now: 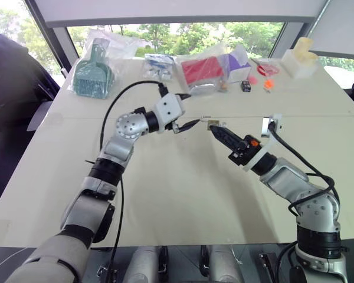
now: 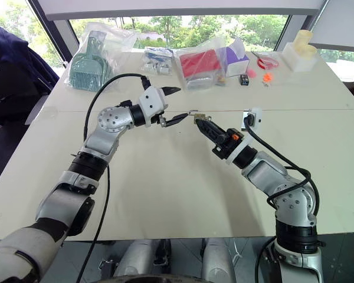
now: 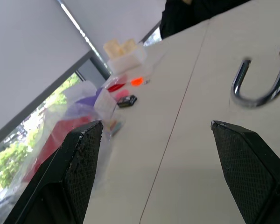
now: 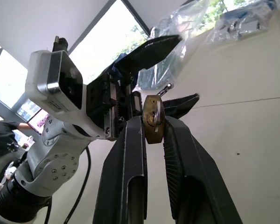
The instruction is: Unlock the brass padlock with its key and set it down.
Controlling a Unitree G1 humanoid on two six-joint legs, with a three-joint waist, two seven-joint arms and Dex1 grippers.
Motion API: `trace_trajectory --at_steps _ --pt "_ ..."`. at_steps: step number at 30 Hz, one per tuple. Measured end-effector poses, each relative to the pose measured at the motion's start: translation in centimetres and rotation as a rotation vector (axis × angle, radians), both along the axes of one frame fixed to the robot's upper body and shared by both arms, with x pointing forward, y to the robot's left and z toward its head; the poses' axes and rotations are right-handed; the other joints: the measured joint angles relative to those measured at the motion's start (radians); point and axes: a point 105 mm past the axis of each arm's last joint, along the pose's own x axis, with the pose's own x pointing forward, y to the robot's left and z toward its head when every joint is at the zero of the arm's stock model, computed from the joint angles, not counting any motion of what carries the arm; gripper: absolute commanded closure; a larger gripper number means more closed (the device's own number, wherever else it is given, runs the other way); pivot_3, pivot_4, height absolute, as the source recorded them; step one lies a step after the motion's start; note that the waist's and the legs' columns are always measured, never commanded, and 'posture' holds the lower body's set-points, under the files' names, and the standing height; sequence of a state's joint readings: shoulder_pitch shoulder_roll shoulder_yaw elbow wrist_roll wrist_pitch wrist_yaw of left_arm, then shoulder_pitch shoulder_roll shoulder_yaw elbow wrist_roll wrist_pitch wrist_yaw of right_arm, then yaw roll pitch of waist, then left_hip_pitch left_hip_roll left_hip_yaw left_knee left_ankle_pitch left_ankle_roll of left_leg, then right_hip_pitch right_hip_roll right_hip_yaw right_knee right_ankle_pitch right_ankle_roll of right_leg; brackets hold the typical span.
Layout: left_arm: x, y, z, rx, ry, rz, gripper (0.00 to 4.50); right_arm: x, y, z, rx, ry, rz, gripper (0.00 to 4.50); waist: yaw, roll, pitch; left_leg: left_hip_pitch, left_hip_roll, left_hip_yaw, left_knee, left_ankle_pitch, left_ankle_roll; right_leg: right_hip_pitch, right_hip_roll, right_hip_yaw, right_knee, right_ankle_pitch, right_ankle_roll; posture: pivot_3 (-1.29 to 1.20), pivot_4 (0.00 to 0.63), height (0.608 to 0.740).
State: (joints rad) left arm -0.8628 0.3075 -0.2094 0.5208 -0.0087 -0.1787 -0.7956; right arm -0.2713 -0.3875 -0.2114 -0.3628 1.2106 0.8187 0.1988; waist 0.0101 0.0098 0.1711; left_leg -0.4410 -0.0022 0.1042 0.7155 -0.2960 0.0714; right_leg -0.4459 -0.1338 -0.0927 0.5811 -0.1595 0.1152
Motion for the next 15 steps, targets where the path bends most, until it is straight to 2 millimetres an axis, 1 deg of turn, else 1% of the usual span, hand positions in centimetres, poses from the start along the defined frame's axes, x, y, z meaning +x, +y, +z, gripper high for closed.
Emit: trace_trajectory --at_steps 2,4,5,7,8,10,13,15 --pt "-0.2 1.4 -1.4 -0.008 0.13 0.01 0.67 0.4 -0.6 -1.9 -0.101 0.07 -0.027 4.46 -0.001 0.0 0.0 0.0 0.0 0.0 0.0 0.0 0.0 0.0 0.0 0.0 0.0 0.0 0.0 0.0 0.15 0.735" --pt "-1.3 2.9 -2.4 -0.013 0.249 -0.009 0.67 0.6 -0.9 -4.2 -0.159 0.165 -0.031 4.46 -0.005 0.0 0.0 0.0 0.0 0.0 0.0 0.001 -0.003 -0.001 0.0 0.0 0.0 0.0 0.0 0.0 0.15 0.735" --pt "-2.0 3.4 -2.5 -0.014 0.299 -0.033 0.67 0.6 -1.1 -5.3 -0.177 0.217 -0.034 4.46 -0.005 0.0 0.0 -0.001 0.0 0.0 0.0 0.004 -0.006 -0.001 0.0 0.0 0.0 0.0 0.0 0.0 0.15 0.735" --pt "-3.5 3.7 -2.2 -0.012 0.36 -0.082 0.67 0.9 -1.1 -6.6 -0.186 0.292 -0.034 4.46 -0.006 0.0 0.0 -0.001 0.001 0.0 0.0 0.004 -0.007 -0.001 0.0 0.0 0.001 0.0 -0.001 0.0 0.15 0.735" --pt "-4.3 3.8 -2.0 -0.009 0.385 -0.108 0.67 1.2 -1.2 -7.2 -0.187 0.328 -0.04 4.46 -0.005 0.0 0.0 -0.001 0.0 0.0 0.0 0.004 -0.007 -0.001 0.0 0.0 0.0 -0.001 -0.001 0.0 0.15 0.735" --pt "-5.5 3.9 -1.8 0.003 0.416 -0.131 0.67 1.8 -1.3 -7.7 -0.17 0.37 -0.045 4.46 -0.004 0.0 0.0 0.0 0.0 0.0 0.0 0.004 -0.007 -0.001 0.0 0.0 0.0 -0.002 -0.003 0.0 0.15 0.735" --pt "-6.3 4.1 -2.1 0.014 0.446 -0.132 0.67 2.3 -1.8 -8.3 -0.162 0.419 -0.059 4.46 -0.001 0.0 0.0 0.0 0.0 0.0 0.0 0.004 -0.007 -0.001 0.0 0.0 0.0 -0.002 -0.004 0.0 0.15 0.735" --pt "-6.6 4.3 -2.5 0.012 0.465 -0.116 0.65 2.6 -2.0 -8.5 -0.167 0.439 -0.062 3.42 -0.001 0.0 0.0 0.0 0.0 0.0 0.0 0.004 -0.007 0.0 0.0 0.0 0.0 -0.002 -0.004 0.0 0.15 0.735"
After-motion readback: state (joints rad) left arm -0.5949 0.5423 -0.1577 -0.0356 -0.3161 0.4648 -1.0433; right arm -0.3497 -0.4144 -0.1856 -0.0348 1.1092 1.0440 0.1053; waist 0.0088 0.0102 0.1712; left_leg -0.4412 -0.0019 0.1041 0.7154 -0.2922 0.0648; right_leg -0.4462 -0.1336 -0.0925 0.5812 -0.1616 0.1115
